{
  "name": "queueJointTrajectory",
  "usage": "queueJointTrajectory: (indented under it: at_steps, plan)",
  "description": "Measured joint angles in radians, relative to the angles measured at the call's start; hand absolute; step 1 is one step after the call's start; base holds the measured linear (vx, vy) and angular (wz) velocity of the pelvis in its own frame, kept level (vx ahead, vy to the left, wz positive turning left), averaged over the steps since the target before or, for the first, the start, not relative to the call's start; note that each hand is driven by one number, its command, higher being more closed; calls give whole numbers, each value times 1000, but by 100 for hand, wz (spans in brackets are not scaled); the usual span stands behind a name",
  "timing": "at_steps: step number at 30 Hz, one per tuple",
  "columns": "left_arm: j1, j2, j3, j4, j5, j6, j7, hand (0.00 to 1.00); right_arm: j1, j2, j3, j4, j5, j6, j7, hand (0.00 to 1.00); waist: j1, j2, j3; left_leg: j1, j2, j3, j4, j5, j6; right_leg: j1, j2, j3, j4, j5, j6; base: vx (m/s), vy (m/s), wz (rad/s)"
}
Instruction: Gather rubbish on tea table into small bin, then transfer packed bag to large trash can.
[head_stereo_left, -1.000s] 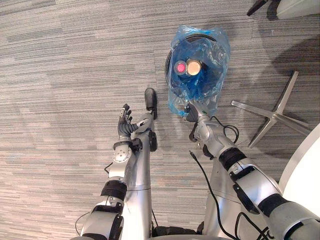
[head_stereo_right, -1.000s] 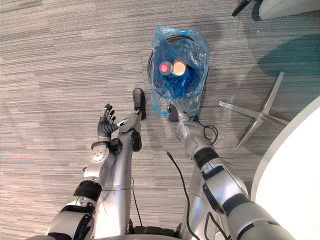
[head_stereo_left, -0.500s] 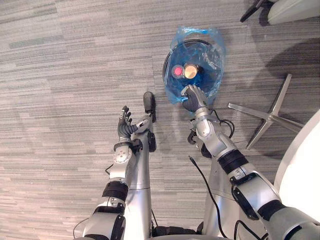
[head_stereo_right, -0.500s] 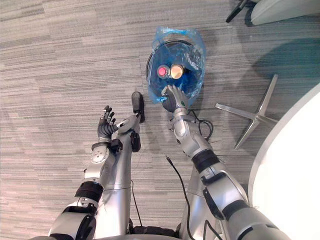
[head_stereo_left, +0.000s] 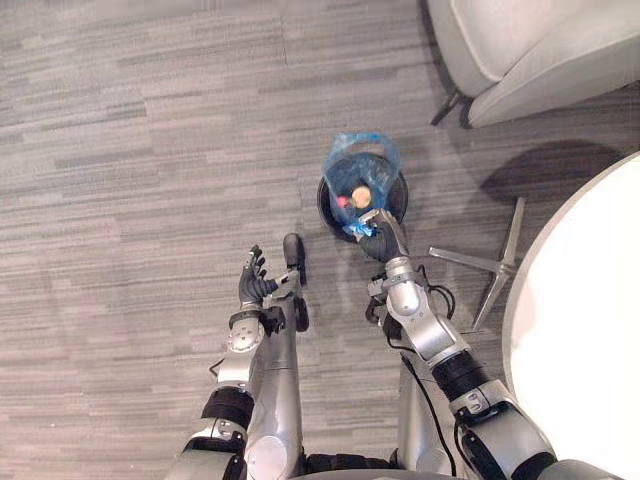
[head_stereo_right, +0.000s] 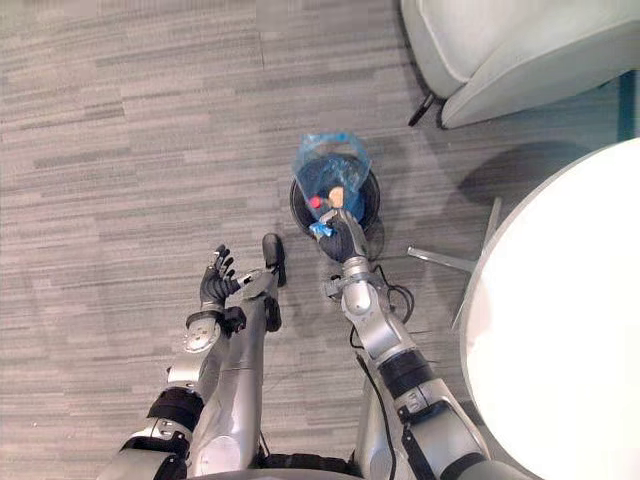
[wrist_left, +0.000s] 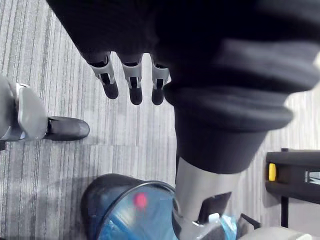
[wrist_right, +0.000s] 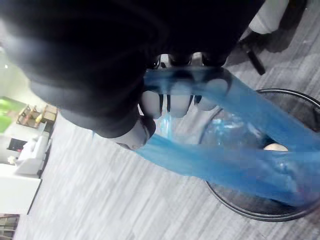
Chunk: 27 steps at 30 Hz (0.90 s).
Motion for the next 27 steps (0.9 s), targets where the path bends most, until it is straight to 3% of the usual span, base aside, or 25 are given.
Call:
queueJointTrajectory:
  at_steps: [3, 9, 13, 19, 23, 27]
  plan:
    - [60, 0, -19, 2, 1, 3, -2, 0, 92, 3, 9, -73, 25, -12, 10, 100, -1, -14, -51, 93, -7, 11, -50, -2, -3, 91, 6, -3, -50, 2, 7, 92, -23, -1]
    - [201, 14, -43, 24, 23, 8, -22, 0, 229, 13, 5, -165, 60, -60, 65, 100, -1, -18, -215, 281, -11, 46, -208, 2, -20, 253, 38, 9, -202, 23, 38, 117, -15, -13]
    - [248, 37, -61, 65, 43, 11, -38, 0, 273, 12, -1, -168, 69, -76, 97, 100, -8, -18, -272, 369, -12, 47, -294, 27, -24, 347, 65, 17, -319, 64, 42, 160, 13, -13]
    - [300, 61, -58, 60, 80, 20, -65, 0, 277, 12, -8, -168, 134, -78, 165, 100, -29, -13, -323, 502, -26, 51, -376, 35, -25, 523, 88, 13, -498, 119, 60, 167, 31, -2]
    - [330, 73, -58, 12, 85, 20, -83, 0, 276, 7, -6, -168, 227, -79, 237, 100, -29, 3, -369, 546, -30, 50, -396, 34, -25, 571, 91, 23, -535, 130, 64, 61, 14, -5]
    - [354, 75, -64, -52, 88, 19, -107, 0, 275, -24, 8, -168, 321, -79, 282, 100, -29, 12, -375, 570, -29, 46, -397, 34, -25, 592, 93, 27, -537, 134, 62, -28, 10, 0]
